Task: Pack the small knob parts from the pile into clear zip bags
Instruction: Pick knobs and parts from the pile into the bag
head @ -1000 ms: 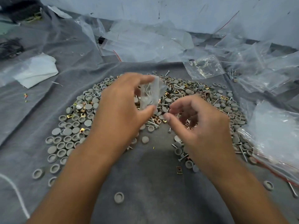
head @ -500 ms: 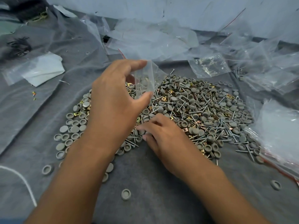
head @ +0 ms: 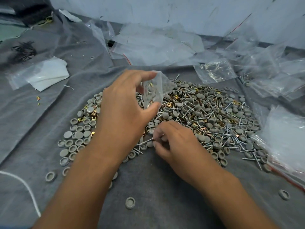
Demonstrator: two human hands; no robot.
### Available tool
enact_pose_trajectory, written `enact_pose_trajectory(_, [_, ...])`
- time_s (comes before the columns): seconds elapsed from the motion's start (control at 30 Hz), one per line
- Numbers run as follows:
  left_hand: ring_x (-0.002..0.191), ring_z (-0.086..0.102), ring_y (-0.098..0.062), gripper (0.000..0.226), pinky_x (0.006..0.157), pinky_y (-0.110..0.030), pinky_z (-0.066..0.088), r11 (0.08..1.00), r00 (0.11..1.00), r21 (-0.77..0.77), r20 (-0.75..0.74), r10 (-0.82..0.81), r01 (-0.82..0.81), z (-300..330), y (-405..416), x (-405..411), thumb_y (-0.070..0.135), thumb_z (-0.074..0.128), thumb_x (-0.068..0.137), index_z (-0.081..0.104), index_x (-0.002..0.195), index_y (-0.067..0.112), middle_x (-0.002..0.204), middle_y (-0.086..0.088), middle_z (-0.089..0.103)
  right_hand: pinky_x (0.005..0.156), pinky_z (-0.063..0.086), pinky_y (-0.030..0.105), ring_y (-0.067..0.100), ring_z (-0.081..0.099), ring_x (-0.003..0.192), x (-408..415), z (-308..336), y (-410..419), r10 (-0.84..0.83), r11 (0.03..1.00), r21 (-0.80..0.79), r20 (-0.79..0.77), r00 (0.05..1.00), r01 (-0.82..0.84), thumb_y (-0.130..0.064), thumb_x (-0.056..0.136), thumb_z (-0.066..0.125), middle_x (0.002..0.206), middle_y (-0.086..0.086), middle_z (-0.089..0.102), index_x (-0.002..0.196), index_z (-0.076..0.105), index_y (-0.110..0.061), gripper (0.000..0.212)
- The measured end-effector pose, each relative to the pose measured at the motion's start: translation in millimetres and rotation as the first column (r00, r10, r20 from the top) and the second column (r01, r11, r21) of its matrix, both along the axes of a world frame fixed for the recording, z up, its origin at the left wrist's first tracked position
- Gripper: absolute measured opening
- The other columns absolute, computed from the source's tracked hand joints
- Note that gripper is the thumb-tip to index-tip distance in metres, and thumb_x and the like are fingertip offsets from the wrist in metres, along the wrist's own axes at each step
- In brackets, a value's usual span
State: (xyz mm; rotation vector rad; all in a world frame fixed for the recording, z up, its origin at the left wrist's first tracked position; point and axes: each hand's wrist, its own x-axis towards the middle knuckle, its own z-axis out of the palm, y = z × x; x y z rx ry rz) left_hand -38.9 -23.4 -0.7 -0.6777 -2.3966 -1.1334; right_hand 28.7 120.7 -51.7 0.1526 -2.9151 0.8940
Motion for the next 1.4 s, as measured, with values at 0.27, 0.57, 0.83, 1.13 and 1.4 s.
enact_pose_trajectory(0.27, [0.092, 0.056, 0.007, 0.054, 0.081, -0.006, 0.043, 0.999, 1.000, -0.035, -0.003, 0.000, 0.000, 0, 0, 0, 0.026, 0.083, 0.079, 0.064, 0.129, 0.026, 0.114, 0.021, 0.057, 0.085, 0.050, 0.036, 0.011, 0.054, 0.094, 5, 2, -4, 0.073, 0.993, 0.096, -0.003, 0.997, -0.072, -0.029, 0.099, 0.055, 0.100, -0.011, 0.055, 0.102, 0.064, -0.028, 0.009])
enact_pose_trajectory(0.57, [0.090, 0.056, -0.001, 0.056, 0.080, -0.007, 0.039, 0.994, 0.999, -0.104, 0.012, -0.043, 0.044, -1, 8, 5, 0.021, 0.084, 0.076, 0.063, 0.127, 0.026, 0.117, 0.015, 0.062, 0.072, 0.047, 0.009, 0.000, 0.067, 0.089, 10, 34, 31, -0.223, 0.934, -0.335, -0.282, 0.933, 0.122, -0.031, 0.094, 0.070, 0.090, -0.021, 0.069, 0.100, 0.069, -0.033, 0.007])
enact_pose_trajectory(0.83, [0.109, 0.061, -0.016, 0.052, 0.095, -0.039, 0.051, 0.966, 0.982, -0.188, -0.025, -0.187, 0.179, -11, 27, 14, 0.014, 0.082, 0.074, 0.066, 0.124, 0.015, 0.125, 0.004, 0.064, 0.081, 0.047, 0.017, 0.006, 0.060, 0.086, 10, 36, 36, -0.140, 0.989, -0.034, -0.529, 0.837, 0.144, -0.019, 0.089, 0.078, 0.097, -0.003, 0.067, 0.103, 0.076, -0.013, 0.015])
enact_pose_trajectory(1.13, [0.114, 0.058, -0.010, 0.059, 0.102, -0.035, 0.049, 0.963, 0.988, -0.228, -0.018, -0.152, 0.144, -10, 28, 18, 0.023, 0.084, 0.071, 0.063, 0.127, 0.020, 0.125, 0.008, 0.063, 0.078, 0.047, 0.013, 0.001, 0.064, 0.086, 13, 39, 36, -0.200, 0.978, -0.182, -0.649, 0.734, 0.106, -0.014, 0.091, 0.079, 0.092, -0.005, 0.070, 0.097, 0.073, -0.012, 0.009])
enact_pose_trajectory(1.4, [0.103, 0.058, -0.006, 0.054, 0.095, -0.026, 0.049, 0.972, 0.989, -0.186, -0.002, -0.148, 0.145, -7, 24, 14, 0.025, 0.079, 0.075, 0.063, 0.127, 0.021, 0.123, 0.010, 0.063, 0.079, 0.038, 0.009, 0.003, 0.057, 0.082, 13, 40, 30, -0.165, 0.985, -0.139, -0.609, 0.776, 0.100, -0.019, 0.091, 0.077, 0.093, -0.011, 0.064, 0.095, 0.072, -0.016, 0.007])
